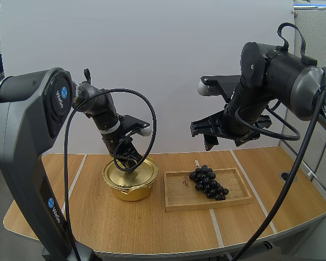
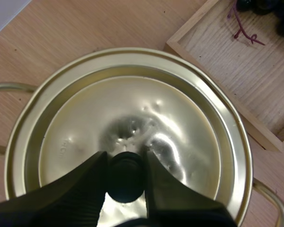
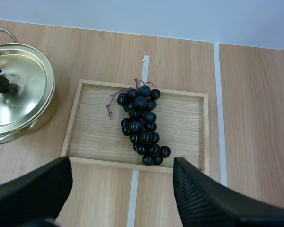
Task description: Open the pot, put the grape inside, and close it
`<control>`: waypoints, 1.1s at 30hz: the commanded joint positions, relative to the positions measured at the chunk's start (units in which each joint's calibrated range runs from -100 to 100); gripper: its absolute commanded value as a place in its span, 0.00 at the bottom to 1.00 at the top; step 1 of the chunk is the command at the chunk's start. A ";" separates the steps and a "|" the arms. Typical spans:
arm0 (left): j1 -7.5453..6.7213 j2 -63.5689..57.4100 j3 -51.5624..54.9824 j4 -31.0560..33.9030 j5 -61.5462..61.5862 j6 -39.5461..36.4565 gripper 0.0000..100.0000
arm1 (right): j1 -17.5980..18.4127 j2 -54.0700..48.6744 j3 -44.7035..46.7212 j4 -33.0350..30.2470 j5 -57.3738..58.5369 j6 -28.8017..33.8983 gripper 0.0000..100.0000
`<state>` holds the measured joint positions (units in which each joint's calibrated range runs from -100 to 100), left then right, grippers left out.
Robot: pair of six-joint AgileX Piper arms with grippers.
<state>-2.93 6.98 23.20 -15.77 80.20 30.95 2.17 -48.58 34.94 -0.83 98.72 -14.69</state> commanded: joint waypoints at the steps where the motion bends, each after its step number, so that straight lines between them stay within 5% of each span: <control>1: -0.16 -1.69 -0.61 0.20 2.71 -0.27 0.00 | -0.26 -0.42 -0.42 0.11 -0.72 0.17 1.00; 20: -0.16 -29.61 -22.88 0.33 6.17 -4.62 0.00 | -0.26 -0.42 -0.42 0.11 -1.45 0.17 1.00; 28: -0.16 -34.20 -36.41 10.29 -3.49 -16.20 0.00 | -0.26 -0.15 -0.42 -0.27 -5.54 -3.99 1.00; 33: -0.16 -34.30 -42.18 10.76 -5.87 -16.86 0.00 | -0.26 3.05 -0.42 -1.75 -9.90 -6.67 1.00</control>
<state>-2.93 -26.79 -15.35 -5.89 78.18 15.51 2.17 -48.12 34.94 -0.95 93.22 -18.69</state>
